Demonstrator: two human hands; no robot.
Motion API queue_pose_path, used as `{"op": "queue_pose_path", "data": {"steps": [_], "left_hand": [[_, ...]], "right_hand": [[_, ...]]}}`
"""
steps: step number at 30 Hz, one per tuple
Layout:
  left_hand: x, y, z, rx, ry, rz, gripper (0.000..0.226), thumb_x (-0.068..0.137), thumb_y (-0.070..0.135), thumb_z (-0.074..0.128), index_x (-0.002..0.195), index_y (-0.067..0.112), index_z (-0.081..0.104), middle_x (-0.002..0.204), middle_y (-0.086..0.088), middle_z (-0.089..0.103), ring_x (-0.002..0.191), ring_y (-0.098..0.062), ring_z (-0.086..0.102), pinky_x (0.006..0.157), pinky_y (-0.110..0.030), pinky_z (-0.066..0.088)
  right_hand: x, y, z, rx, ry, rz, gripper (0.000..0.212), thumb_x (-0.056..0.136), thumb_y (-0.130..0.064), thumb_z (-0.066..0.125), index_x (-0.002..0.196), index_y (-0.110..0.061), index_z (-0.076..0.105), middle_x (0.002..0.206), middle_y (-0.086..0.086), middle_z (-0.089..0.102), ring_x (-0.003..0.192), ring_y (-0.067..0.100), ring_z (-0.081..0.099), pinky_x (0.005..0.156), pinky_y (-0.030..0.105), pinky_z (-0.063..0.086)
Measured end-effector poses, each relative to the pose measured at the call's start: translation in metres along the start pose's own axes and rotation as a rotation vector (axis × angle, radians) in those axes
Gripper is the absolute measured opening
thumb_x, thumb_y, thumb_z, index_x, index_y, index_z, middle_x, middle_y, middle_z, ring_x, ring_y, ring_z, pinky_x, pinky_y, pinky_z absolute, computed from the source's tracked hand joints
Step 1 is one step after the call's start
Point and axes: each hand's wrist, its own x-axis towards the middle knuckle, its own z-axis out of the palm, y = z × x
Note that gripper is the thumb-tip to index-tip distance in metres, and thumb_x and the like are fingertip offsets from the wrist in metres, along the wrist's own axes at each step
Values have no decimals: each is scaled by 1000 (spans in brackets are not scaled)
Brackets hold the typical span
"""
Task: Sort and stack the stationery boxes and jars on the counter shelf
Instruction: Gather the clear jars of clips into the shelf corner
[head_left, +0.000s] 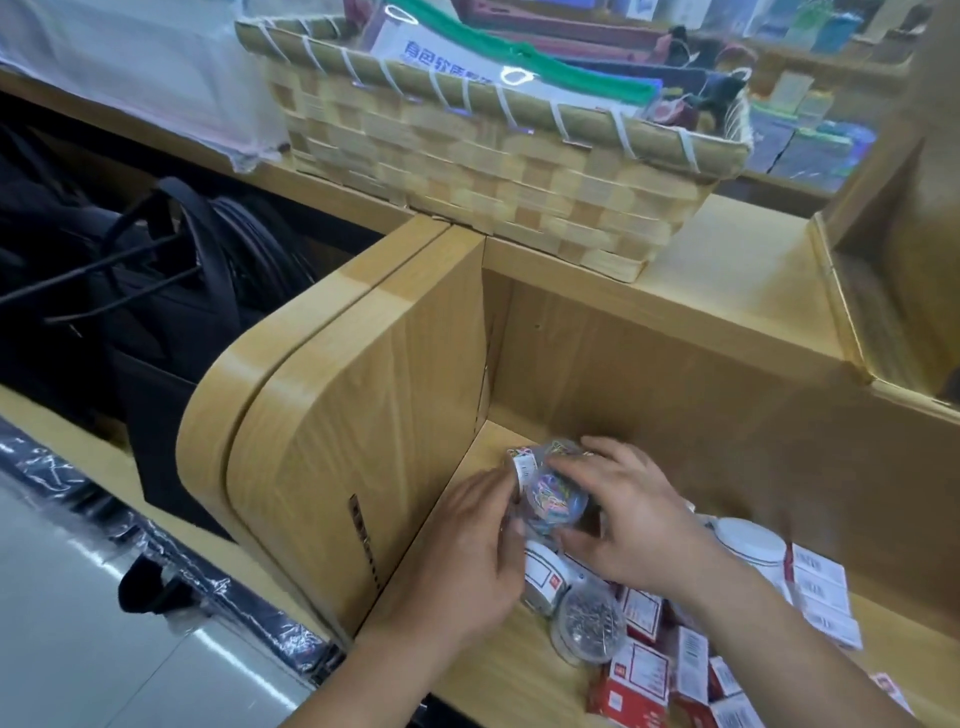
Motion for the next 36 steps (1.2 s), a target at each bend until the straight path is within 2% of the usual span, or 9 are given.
{"op": "queue_pose_path", "data": {"steps": [6,12,16,20,23,28,30,33,36], "left_hand": [[-28,-25,0,-22,52,-171,62,85,23,65,145,11,52,147,-2,53,137,-16,48,115,-14,28],[-29,-25,1,-147,2,-285,72,83,48,60,147,18,50,138,10,56,127,-11,58,106,-39,50],[-29,-24,-1,-130,10,-300,70,81,43,64,146,20,52,136,13,56,124,-8,59,106,-39,50],[-30,-21,-4,-149,-11,-304,75,79,58,60,144,20,56,135,14,58,123,-6,59,106,-38,49],[-24,-19,-11,-116,-19,-299,77,81,66,58,142,19,57,138,13,56,128,-4,53,111,-31,43],[17,-2,-17,-30,-19,-124,54,92,42,58,139,15,59,137,5,56,127,-10,52,105,-7,32],[42,1,-12,82,-81,-76,56,95,41,53,146,20,53,152,-10,48,135,-24,51,110,-19,37],[71,3,-2,285,-236,-111,54,101,41,48,154,42,37,167,-9,25,136,-28,52,105,-34,48],[79,2,7,385,-311,-110,44,102,40,48,146,40,48,148,-9,41,115,-33,62,93,-40,54]], "right_hand": [[-21,4,-12,127,96,115,61,62,-51,76,117,-28,61,120,-14,59,127,11,47,106,29,40],[-49,-1,-21,93,215,368,60,67,-40,83,120,-25,59,111,-11,60,110,17,50,88,35,49],[-62,0,-15,21,237,455,57,69,-42,80,120,-29,58,105,-8,56,105,22,53,83,37,50],[-58,1,-9,-11,223,460,58,69,-43,80,121,-27,59,104,-6,54,104,23,52,83,38,50],[-48,2,-4,38,170,481,61,72,-44,78,126,-25,57,110,-4,55,109,24,53,89,41,50],[-45,4,1,102,179,483,69,74,-39,79,136,-28,51,117,-6,54,116,22,52,93,40,50],[-44,2,0,44,203,436,68,71,-38,82,133,-28,55,114,-7,52,111,23,53,87,40,52],[-40,-1,-6,42,268,365,57,72,-36,82,125,-26,62,113,-8,55,106,22,55,83,40,54],[-37,1,-12,141,299,331,42,80,-32,78,119,-25,64,114,-11,57,107,20,57,83,43,54]]}}
